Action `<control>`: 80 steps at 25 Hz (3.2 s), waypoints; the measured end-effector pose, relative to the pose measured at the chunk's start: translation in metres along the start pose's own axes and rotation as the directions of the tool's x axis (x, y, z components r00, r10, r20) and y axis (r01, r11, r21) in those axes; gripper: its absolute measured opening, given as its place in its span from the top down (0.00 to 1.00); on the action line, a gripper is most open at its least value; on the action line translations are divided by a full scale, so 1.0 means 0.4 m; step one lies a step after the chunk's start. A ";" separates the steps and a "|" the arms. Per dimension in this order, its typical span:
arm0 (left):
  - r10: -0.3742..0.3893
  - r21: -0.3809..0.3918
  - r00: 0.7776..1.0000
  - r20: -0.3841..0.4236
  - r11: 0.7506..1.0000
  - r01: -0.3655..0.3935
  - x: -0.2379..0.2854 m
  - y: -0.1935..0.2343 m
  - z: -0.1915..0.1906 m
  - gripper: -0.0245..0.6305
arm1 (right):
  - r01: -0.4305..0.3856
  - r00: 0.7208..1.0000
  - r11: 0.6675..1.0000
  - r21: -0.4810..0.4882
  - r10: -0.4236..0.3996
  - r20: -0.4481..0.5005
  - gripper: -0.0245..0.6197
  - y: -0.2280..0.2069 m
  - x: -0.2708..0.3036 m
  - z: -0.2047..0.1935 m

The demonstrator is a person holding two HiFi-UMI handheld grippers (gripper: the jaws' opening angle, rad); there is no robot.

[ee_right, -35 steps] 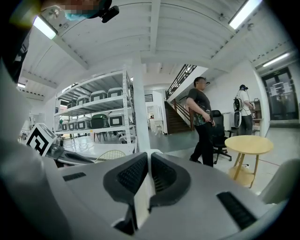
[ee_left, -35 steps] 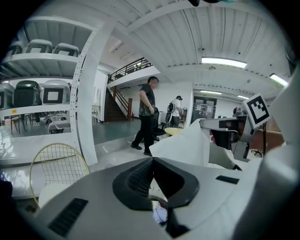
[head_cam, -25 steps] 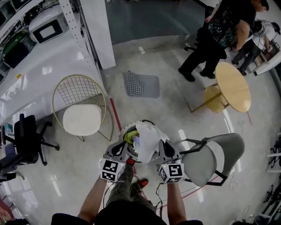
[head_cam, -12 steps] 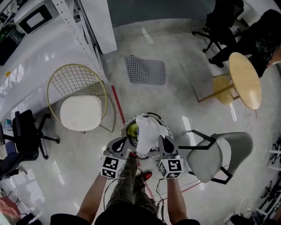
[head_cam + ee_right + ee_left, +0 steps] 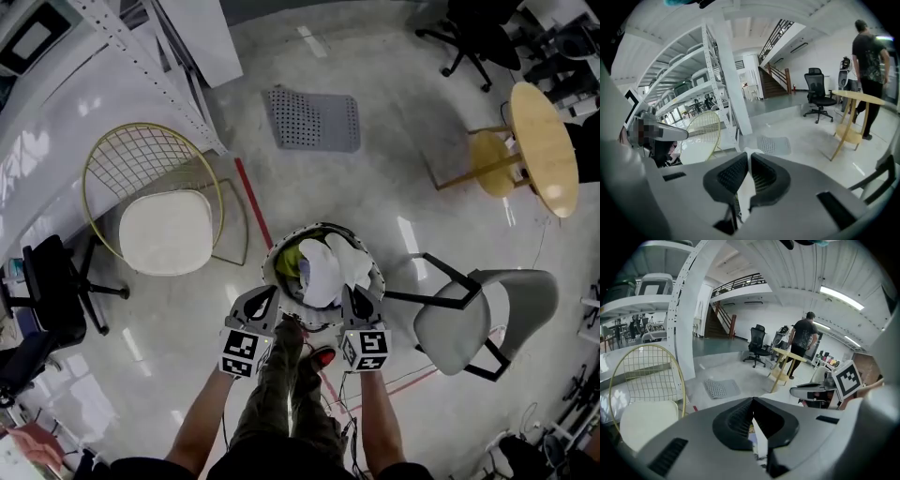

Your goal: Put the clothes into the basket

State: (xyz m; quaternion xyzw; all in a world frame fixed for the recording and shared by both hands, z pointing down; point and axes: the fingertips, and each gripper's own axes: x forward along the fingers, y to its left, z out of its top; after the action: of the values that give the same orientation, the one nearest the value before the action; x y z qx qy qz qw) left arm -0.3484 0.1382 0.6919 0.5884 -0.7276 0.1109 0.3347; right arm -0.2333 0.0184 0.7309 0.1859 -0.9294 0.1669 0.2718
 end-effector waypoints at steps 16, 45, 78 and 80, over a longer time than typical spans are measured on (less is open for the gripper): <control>-0.041 -0.048 0.992 -0.119 0.998 0.035 0.091 0.024 -0.179 0.95 | 0.019 0.978 0.998 0.065 -0.005 -0.208 0.91 -0.021 0.135 -0.291; -0.070 -0.016 0.997 -0.042 0.997 0.069 -0.028 -0.133 -0.130 0.95 | 0.078 0.987 0.993 0.089 -0.064 -0.150 0.62 -0.043 -0.071 -0.234; -0.171 0.239 0.929 0.328 0.967 0.094 -0.449 -0.554 0.283 0.95 | 0.157 0.903 0.986 -0.053 -0.121 0.412 0.88 0.050 -0.793 0.299; -0.188 0.258 0.921 0.342 0.961 0.100 -0.473 -0.585 0.294 0.95 | 0.168 0.893 0.984 -0.065 -0.124 0.432 0.89 0.055 -0.838 0.304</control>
State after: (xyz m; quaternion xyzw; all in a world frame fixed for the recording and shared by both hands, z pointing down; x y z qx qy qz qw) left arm -0.1567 0.1545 0.4324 0.6864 -0.7129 0.0606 0.1298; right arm -0.0344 0.0730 0.4392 0.2733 -0.9568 0.0543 0.0829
